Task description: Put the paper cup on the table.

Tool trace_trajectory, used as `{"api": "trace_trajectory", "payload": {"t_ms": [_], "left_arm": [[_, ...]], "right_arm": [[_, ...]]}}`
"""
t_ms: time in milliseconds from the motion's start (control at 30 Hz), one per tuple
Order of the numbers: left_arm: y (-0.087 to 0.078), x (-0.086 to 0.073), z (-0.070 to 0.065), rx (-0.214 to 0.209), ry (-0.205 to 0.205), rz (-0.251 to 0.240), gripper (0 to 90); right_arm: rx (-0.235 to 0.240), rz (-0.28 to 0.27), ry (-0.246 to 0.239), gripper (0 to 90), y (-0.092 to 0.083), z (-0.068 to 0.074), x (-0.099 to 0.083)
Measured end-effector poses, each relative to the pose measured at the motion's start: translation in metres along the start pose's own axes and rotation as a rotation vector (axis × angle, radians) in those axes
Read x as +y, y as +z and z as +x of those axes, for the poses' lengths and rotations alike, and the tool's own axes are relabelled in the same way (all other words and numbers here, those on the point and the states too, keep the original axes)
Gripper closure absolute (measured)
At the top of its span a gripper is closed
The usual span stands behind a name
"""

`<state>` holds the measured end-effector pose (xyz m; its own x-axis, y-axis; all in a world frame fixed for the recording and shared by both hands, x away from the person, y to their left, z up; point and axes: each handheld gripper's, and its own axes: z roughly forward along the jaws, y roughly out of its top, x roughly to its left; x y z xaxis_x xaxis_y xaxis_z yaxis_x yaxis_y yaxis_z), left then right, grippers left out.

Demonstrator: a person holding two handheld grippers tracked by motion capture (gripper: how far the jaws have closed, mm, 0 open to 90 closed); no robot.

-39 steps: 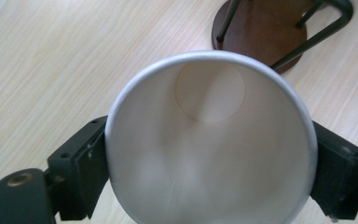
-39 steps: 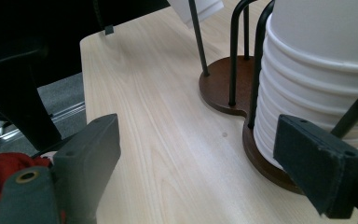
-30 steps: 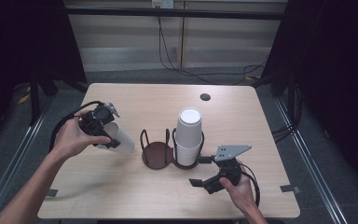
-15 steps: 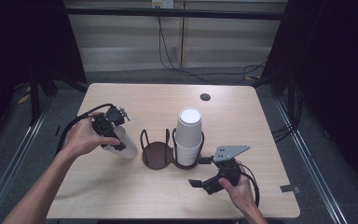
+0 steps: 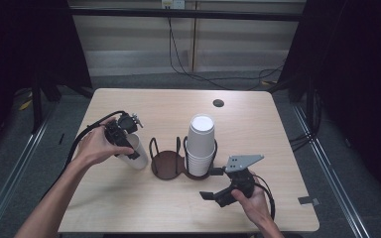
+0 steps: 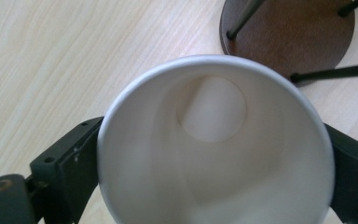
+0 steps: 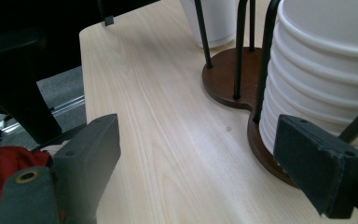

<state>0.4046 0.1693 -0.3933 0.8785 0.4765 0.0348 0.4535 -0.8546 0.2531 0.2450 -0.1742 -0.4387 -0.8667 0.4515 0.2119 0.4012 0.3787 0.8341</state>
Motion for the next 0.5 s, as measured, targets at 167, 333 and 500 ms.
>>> {"api": "trace_trajectory", "payload": {"t_ms": [167,333,500], "left_arm": [[0.007,0.001,0.0,-0.013,-0.019,-0.019,6.2],[0.01,-0.004,0.001,-0.041,-0.05,-0.041,5.7],[0.015,-0.011,0.004,-0.041,-0.058,-0.056,5.8]], "right_arm": [[0.003,0.0,0.001,15.0,0.001,0.0,0.0],[0.003,0.001,-0.008,15.0,0.001,0.001,0.0],[0.006,0.004,-0.008,15.0,0.002,0.001,0.0]]}}
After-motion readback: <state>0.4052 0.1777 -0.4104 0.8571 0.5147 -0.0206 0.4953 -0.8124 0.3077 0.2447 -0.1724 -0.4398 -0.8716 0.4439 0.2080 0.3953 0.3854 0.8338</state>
